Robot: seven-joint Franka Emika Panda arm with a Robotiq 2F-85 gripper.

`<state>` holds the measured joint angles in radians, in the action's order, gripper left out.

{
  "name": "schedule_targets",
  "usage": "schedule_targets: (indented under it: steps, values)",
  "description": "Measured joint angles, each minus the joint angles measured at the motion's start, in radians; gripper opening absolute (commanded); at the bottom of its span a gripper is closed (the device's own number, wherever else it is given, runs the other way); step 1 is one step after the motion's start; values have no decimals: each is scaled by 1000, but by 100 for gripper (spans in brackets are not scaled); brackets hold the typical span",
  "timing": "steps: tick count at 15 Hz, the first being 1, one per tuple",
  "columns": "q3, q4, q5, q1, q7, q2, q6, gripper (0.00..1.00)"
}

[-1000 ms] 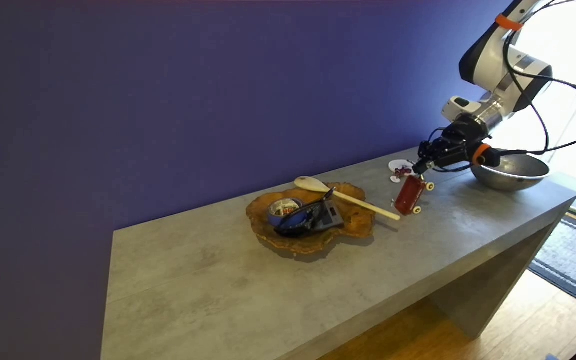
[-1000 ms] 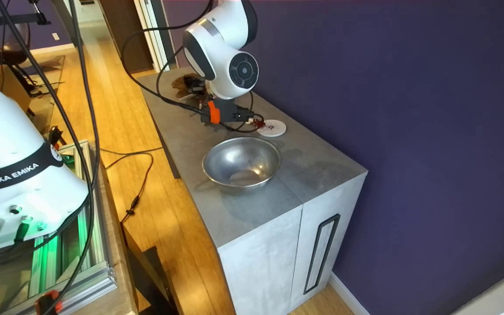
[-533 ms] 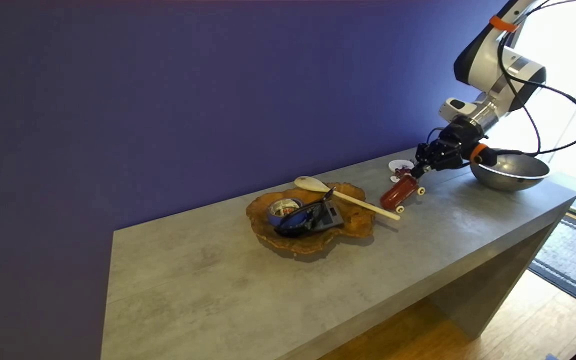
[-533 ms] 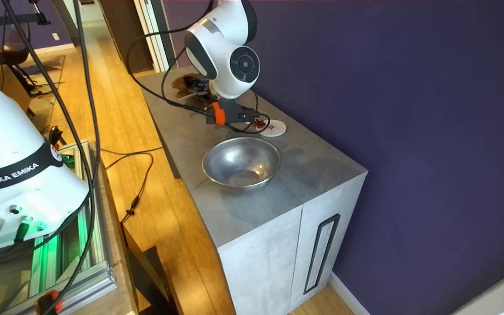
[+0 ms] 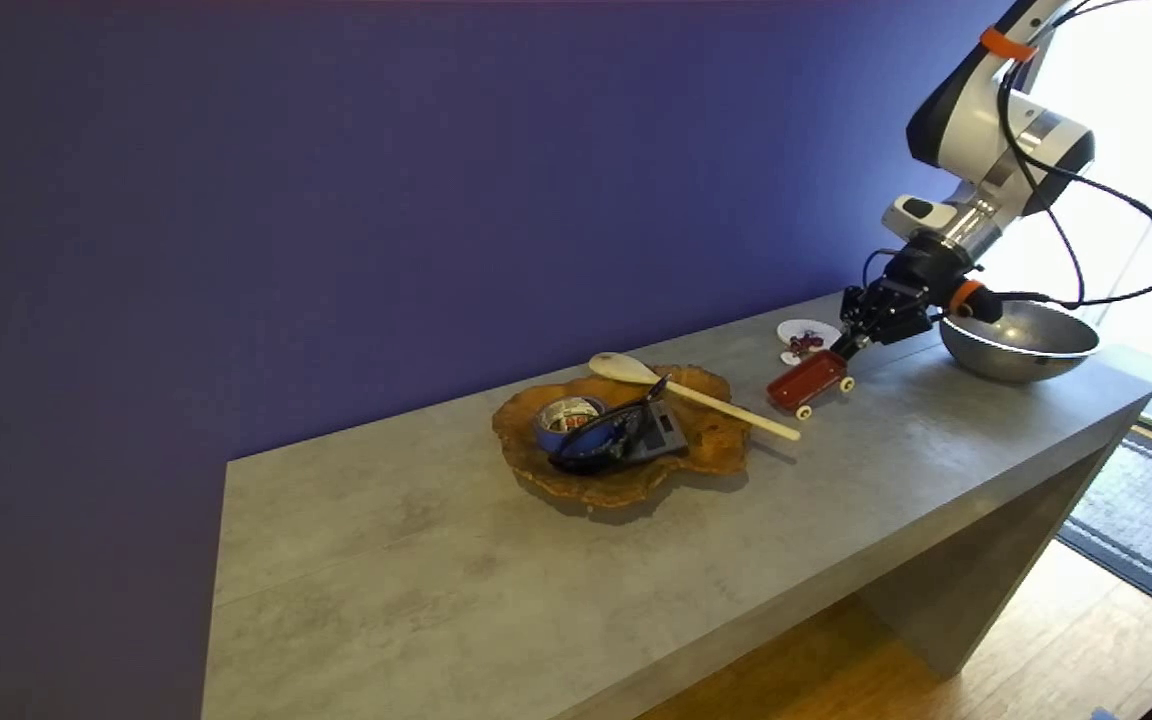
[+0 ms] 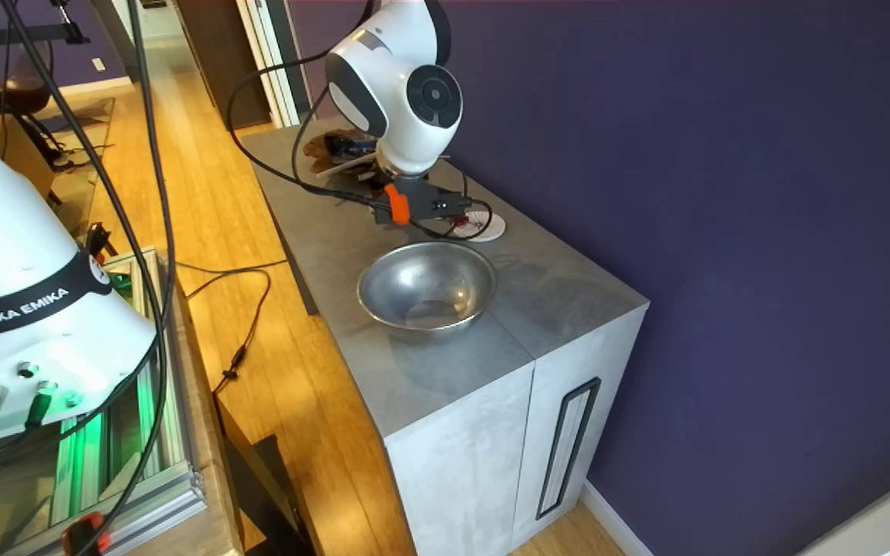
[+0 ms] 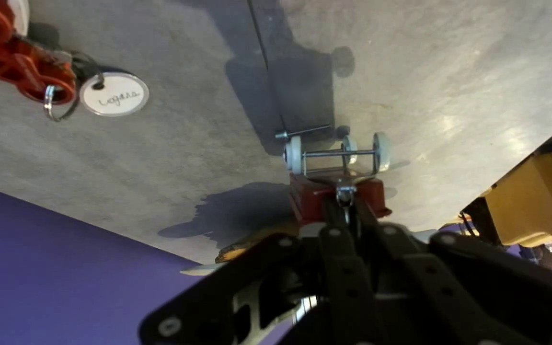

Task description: Put the toy cart upright

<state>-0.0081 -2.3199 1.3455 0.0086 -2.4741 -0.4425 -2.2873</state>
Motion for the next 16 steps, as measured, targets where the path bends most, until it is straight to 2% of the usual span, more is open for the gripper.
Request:
schedule_targets:
  steps: [11,13,16]
  values:
    - [-7,-50,-37,0,94,67,-126,2]
    - [-7,-59,-37,0,110,75,-138,34]
    - [-7,-69,-37,0,128,77,-164,55]
